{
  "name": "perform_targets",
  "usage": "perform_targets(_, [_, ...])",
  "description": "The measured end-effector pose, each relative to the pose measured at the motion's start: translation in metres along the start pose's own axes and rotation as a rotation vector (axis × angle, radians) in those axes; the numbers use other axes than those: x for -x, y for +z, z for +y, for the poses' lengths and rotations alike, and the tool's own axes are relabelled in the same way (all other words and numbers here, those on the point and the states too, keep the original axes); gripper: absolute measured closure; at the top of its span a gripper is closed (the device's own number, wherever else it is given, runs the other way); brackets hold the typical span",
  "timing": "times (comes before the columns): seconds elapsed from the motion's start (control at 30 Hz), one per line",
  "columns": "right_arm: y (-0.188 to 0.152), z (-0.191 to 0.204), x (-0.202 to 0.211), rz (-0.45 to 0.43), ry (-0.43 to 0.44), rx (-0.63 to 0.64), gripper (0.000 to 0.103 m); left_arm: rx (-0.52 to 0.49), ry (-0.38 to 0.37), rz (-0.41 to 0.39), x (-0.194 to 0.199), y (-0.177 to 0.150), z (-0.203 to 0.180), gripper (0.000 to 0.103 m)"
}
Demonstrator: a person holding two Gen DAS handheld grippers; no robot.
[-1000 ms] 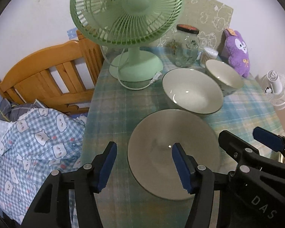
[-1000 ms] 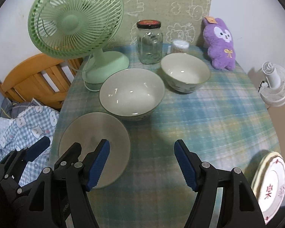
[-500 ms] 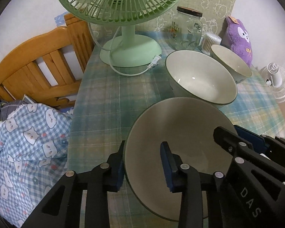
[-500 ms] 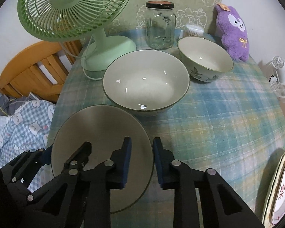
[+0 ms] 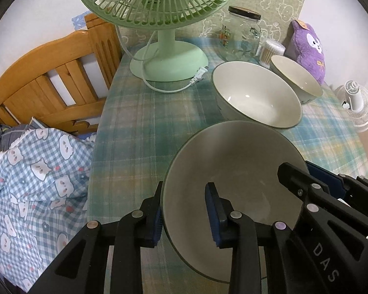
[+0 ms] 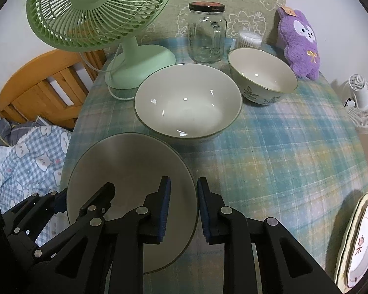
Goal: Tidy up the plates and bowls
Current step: 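Lift the bowl with both grippers and carry it toward the plate stack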
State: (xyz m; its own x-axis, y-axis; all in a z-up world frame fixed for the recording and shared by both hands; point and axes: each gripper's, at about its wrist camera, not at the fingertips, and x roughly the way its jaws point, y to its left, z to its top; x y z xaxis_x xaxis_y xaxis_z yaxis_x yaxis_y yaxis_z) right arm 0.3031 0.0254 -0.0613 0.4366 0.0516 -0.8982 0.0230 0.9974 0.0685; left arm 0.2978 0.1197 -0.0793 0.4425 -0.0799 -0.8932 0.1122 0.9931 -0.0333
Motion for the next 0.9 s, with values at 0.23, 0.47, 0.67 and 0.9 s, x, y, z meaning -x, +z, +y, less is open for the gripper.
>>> perform_targets(0.23, [-0.013, -0.016, 0.019, -0.005, 0.003, -0.003, 0.077, 0.003, 0.0, -0.005, 0.017, -0.011, -0.017, 0.074])
perform_targets(0.47, [-0.035, -0.04, 0.044, -0.017, 0.011, 0.008, 0.077, 0.023, 0.009, -0.012, 0.038, -0.029, -0.043, 0.074])
perform_targets(0.67, [-0.055, -0.067, 0.059, -0.013, 0.008, 0.008, 0.077, 0.025, 0.011, -0.009, 0.05, -0.047, -0.071, 0.078])
perform_targets(0.9, [-0.081, -0.108, 0.073, -0.007, -0.006, -0.002, 0.077, 0.028, 0.0, -0.003, 0.059, -0.07, -0.109, 0.079])
